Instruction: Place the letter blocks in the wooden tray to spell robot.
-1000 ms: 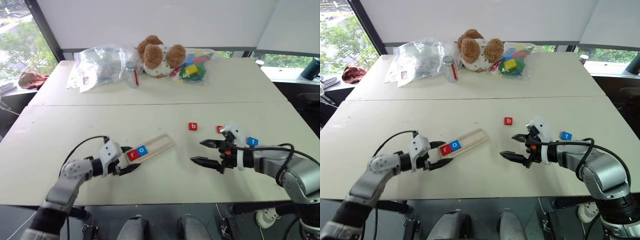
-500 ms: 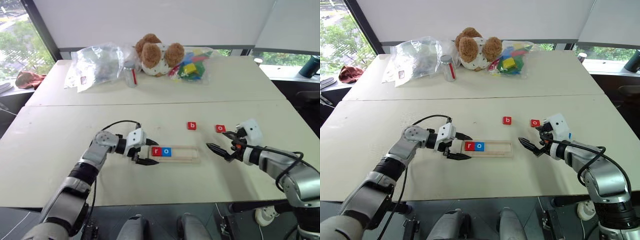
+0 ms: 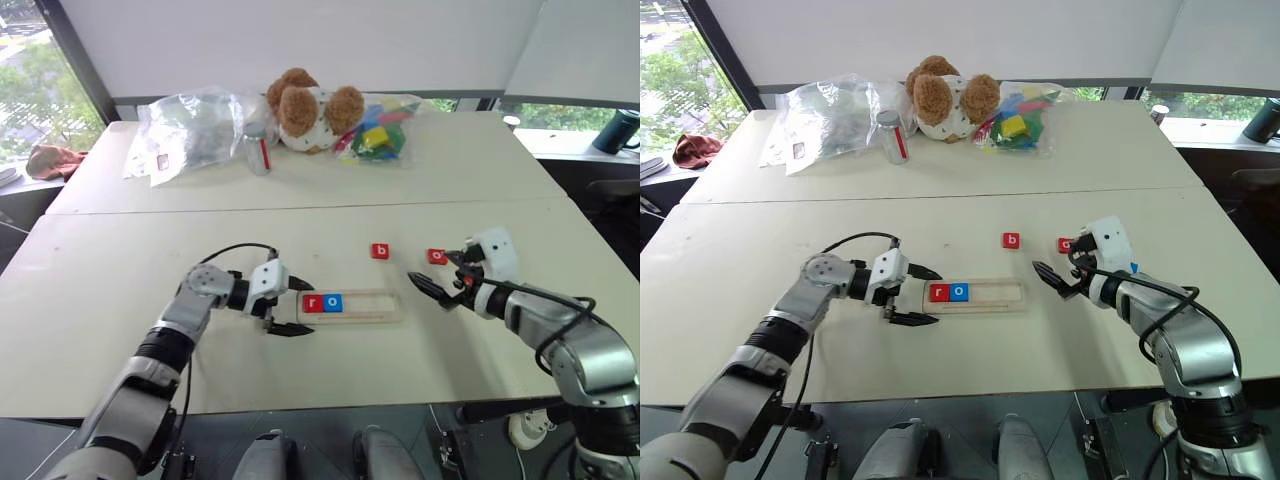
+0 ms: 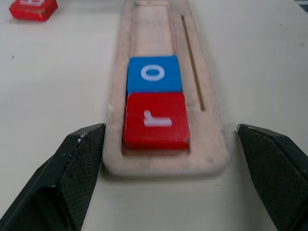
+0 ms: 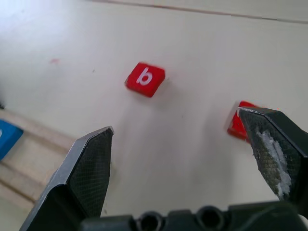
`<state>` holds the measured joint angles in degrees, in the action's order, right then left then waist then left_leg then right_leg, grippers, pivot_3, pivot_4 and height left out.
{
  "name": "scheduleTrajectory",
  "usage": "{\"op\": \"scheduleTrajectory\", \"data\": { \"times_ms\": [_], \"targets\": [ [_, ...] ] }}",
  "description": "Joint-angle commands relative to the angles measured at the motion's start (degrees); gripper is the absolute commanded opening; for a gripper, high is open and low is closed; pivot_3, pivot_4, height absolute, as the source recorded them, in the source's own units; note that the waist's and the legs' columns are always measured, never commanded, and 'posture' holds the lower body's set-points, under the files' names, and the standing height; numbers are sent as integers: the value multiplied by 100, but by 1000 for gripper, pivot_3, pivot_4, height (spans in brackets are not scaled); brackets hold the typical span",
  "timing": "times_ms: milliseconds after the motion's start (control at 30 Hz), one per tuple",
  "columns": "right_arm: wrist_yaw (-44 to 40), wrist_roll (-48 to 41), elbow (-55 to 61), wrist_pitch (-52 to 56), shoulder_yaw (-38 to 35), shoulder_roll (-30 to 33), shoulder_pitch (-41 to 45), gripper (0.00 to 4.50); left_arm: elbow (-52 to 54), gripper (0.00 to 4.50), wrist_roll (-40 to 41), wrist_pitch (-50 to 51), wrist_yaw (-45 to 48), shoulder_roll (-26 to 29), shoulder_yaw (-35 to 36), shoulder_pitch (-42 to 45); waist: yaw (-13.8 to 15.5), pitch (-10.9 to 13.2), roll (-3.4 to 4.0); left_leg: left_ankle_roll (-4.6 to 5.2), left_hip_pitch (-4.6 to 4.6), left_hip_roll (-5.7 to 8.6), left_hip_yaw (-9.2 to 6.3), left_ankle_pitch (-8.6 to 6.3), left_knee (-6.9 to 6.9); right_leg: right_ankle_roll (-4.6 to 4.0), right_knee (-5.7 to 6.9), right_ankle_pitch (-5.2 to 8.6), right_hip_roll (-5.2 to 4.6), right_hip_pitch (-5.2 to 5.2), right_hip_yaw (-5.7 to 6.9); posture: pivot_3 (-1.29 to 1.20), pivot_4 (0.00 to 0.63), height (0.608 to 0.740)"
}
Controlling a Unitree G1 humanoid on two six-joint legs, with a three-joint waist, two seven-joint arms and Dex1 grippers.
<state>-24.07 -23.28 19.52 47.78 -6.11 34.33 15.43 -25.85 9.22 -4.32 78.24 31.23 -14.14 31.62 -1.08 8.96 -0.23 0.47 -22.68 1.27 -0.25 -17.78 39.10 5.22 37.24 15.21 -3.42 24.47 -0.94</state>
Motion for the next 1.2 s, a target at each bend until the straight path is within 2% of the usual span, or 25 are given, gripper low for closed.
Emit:
{"op": "scheduleTrajectory", "data": {
  "times_ms": [33,167,267,400,600,733,900,1000,1167,1200],
  "targets": [
    [495,-221,-155,114,-171,-775,522,4500,1016,4483,495,1033,-53,530,538,-416,-15,0,1,0,4,-4,0,0,-4,0,0,0,5,0,-1,0,150,740],
    [954,88,-584,288,154,-1442,950,4500,1884,4483,1273,2595,-500,1006,1375,-868,31,1,1,-3,5,-4,0,1,-1,0,6,0,-4,-1,-1,0,150,740],
    [1414,414,-923,469,384,-1774,1249,4500,2127,4483,1595,3155,-1056,1129,2011,-766,67,1,-2,-4,-3,5,-7,1,6,0,5,0,-15,-1,5,0,150,740],
    [1948,734,-1193,783,507,-2143,1521,4500,2907,4483,1829,3703,-1481,1310,2305,-781,41,1,-2,-6,-4,13,-7,2,5,0,4,0,-21,-1,3,0,150,740],
    [2259,1167,-1569,729,691,-2338,1767,4500,3875,4483,2198,4199,-2263,1171,2546,-553,9,1,-2,-37,-12,14,-7,18,-4,0,3,0,-21,12,3,0,150,740],
    [2282,1242,-1943,678,698,-2603,1892,4500,4312,4483,2536,4532,-2523,1102,2531,-273,-2,1,-2,-23,-11,14,-7,11,-3,0,5,0,-16,12,2,0,150,740],
    [2336,1452,-2201,584,826,-2757,1896,4500,4386,4483,2235,4342,-2476,1381,2275,-439,-81,1,-2,-40,-2,13,-3,21,-9,0,10,0,-13,11,-1,0,150,740],
    [2369,1594,-2286,455,889,-2787,1854,3696,4459,4500,2287,4376,-2445,1441,2243,-580,-93,1,-2,-36,0,13,-5,19,-8,0,10,0,-12,6,0,0,150,740],
    [2433,1701,-2397,384,807,-2855,1900,1205,4591,4500,2276,4416,-2123,1780,2092,-882,-142,1,-2,-30,6,11,-5,15,-14,0,10,0,-12,4,-1,0,150,740],
    [2448,1717,-2418,380,791,-2862,1918,1147,4586,4500,2266,4398,-2083,1814,2057,-879,-138,1,-2,-30,8,11,-5,15,-16,0,10,0,-12,4,-1,0,150,740]
  ]
}}
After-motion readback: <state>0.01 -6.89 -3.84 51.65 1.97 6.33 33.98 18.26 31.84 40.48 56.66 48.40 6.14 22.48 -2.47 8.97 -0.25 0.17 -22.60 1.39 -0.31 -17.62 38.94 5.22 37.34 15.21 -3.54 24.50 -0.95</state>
